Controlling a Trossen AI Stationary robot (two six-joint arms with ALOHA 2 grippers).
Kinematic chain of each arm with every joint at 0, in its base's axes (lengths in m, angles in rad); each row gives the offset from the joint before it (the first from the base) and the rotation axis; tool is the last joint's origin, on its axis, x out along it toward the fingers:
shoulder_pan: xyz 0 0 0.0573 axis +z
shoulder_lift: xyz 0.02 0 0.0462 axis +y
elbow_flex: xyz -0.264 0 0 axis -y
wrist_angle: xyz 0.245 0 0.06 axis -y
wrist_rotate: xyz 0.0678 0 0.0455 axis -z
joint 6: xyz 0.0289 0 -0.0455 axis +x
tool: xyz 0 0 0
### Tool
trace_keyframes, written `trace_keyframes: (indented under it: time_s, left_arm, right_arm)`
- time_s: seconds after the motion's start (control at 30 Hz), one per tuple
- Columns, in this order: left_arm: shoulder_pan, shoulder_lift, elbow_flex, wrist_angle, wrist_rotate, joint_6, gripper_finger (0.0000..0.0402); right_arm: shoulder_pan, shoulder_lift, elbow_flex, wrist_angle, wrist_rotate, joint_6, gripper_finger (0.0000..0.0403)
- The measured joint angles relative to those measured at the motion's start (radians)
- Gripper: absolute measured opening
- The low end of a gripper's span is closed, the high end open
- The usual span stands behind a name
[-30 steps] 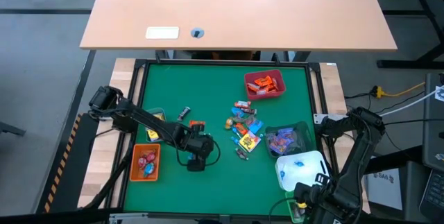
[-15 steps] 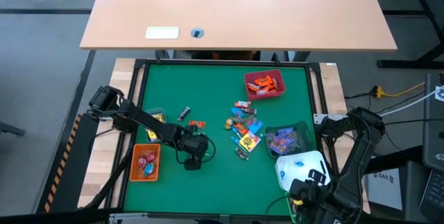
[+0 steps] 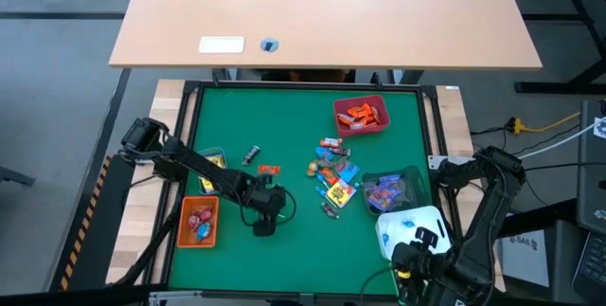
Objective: Sort candy
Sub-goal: Put the blue candy into the white bin
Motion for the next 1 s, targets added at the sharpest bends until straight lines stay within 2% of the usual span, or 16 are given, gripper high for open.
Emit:
trace_keyframes:
  time_s: [0.13, 0.3, 0.53, 0.73, 0.9, 1.0]
  left_arm:
    - [-0.025, 0.000, 0.000, -0.006, -0.003, 0.041, 0.0130]
    - [-0.047, 0.000, -0.004, -0.008, -0.070, 0.058, 0.0129]
    - [-0.046, 0.000, -0.050, -0.002, -0.072, 0.050, 0.0112]
    - [-0.046, 0.000, -0.050, 0.003, -0.071, 0.050, 0.0069]
    - [-0.046, 0.000, -0.050, 0.013, -0.073, 0.048, 0.0012]
    - [-0.045, 0.000, -0.052, 0.044, -0.074, 0.030, 0.0006]
  right_arm:
    - [0.000, 0.000, 0.000, 0.000, 0.057, -0.005, 0.0193]
    - [0.000, 0.000, 0.000, 0.000, 0.102, -0.005, 0.0193]
    - [-0.001, 0.000, 0.000, 0.001, 0.177, -0.063, 0.0193]
    - [-0.054, 0.000, 0.000, 0.013, 0.270, -0.162, 0.0193]
    - [-0.136, 0.000, 0.000, 0.061, 0.273, -0.308, 0.0193]
    - [-0.190, 0.000, 0.000, 0.097, 0.273, -0.425, 0.0193]
